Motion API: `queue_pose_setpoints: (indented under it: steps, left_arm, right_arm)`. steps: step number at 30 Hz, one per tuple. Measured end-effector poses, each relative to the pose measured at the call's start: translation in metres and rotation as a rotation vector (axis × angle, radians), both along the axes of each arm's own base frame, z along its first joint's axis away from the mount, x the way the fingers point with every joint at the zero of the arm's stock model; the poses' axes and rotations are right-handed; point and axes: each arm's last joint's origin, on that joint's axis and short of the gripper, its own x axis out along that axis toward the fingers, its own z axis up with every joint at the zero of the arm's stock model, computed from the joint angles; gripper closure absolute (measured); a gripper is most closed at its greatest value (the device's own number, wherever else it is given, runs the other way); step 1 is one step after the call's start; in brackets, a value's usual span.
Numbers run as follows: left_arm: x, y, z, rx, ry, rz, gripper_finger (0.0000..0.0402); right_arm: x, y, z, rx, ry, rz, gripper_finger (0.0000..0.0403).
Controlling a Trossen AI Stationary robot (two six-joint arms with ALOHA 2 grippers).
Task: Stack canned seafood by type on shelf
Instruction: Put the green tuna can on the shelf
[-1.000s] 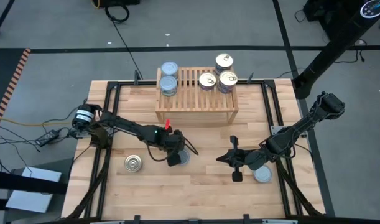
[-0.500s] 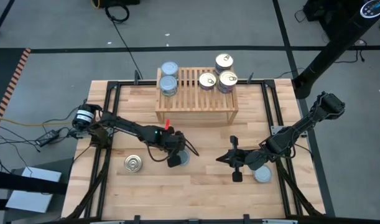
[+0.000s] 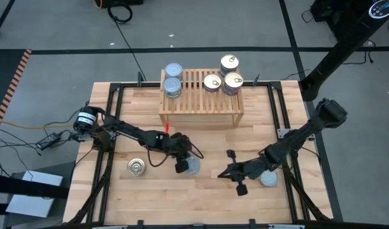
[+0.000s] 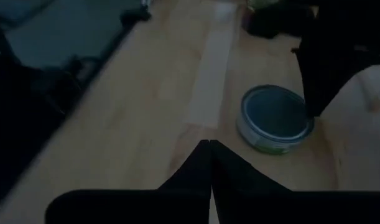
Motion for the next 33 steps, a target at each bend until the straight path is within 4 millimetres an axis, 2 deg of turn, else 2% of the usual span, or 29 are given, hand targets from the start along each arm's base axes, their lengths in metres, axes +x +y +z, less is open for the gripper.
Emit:
queue_pose_setpoints:
  steps: [4, 9, 11, 19, 24, 29, 33]
  left_arm:
    - [-0.004, 0.001, -0.006, 0.001, -0.033, 0.038, 0.0401]
    - [-0.01, 0.003, -0.016, -0.011, -0.087, 0.07, 0.0401]
    - [-0.015, 0.003, -0.024, -0.021, -0.058, 0.073, 0.0401]
    - [-0.019, -0.005, -0.028, 0.024, -0.069, 0.067, 0.0401]
    - [-0.019, -0.012, -0.027, 0.089, -0.095, 0.054, 0.0401]
    - [-0.02, -0.022, -0.025, 0.17, -0.136, 0.063, 0.0401]
    - [-0.02, -0.028, -0.023, 0.227, -0.171, 0.098, 0.0401]
  right_arm:
    - [0.02, -0.002, -0.02, -0.06, 0.034, -0.021, 0.0397]
    - [0.052, 0.0, -0.033, -0.119, 0.067, -0.031, 0.0396]
    - [0.063, 0.002, -0.039, -0.145, 0.086, -0.029, 0.0396]
    - [0.092, 0.004, -0.047, -0.201, 0.114, -0.06, 0.0395]
    - [0.09, -0.001, -0.039, -0.283, 0.161, -0.128, 0.0395]
    - [0.074, -0.008, -0.015, -0.343, 0.194, -0.28, 0.0395]
    - [0.061, -0.015, 0.002, -0.293, 0.184, -0.433, 0.0394]
